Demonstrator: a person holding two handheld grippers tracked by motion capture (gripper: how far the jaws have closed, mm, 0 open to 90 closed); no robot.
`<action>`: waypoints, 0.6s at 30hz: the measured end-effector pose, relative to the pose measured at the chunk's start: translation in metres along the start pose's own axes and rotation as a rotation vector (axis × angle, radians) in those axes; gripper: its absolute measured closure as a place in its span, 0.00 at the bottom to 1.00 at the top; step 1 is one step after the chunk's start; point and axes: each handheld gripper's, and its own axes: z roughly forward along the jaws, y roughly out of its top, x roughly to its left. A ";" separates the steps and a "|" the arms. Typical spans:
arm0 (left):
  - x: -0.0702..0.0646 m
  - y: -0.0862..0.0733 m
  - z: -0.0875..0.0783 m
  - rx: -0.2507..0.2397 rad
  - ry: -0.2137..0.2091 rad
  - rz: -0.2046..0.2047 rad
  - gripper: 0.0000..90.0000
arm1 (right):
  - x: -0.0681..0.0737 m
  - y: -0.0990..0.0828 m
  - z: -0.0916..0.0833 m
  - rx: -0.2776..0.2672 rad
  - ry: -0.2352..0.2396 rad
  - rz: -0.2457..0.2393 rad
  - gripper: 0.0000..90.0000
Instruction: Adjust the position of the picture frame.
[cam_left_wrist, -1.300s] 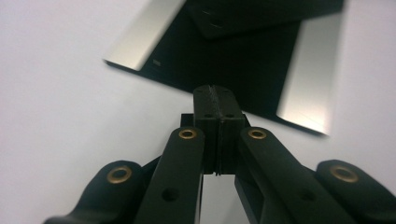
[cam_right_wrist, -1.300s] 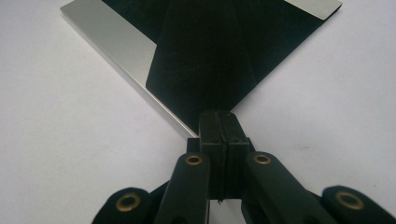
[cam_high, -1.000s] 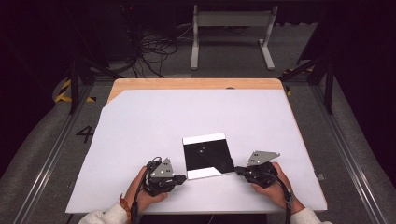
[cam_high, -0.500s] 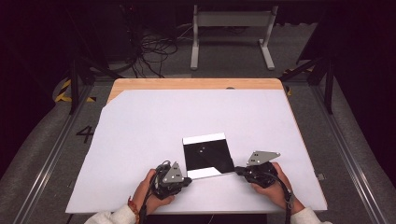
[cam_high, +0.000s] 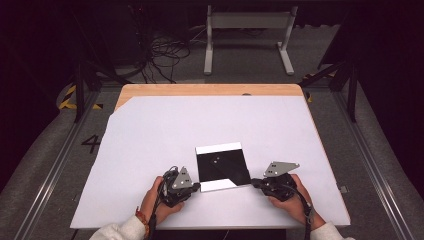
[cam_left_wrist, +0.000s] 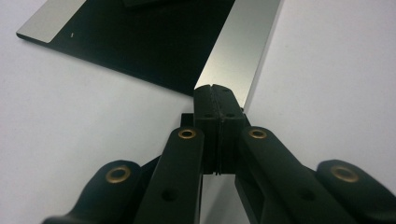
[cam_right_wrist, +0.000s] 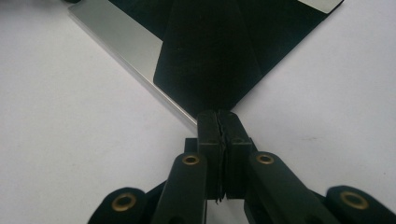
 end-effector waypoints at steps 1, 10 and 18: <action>-0.001 0.000 -0.001 0.000 -0.017 0.010 0.97 | 0.000 0.000 0.000 0.000 0.002 0.002 0.99; -0.013 0.002 -0.005 -0.005 -0.116 0.056 1.00 | 0.002 0.000 0.001 -0.002 0.019 0.006 1.00; -0.008 0.000 0.000 -0.005 -0.053 0.016 1.00 | 0.004 0.001 0.002 -0.004 0.021 0.007 1.00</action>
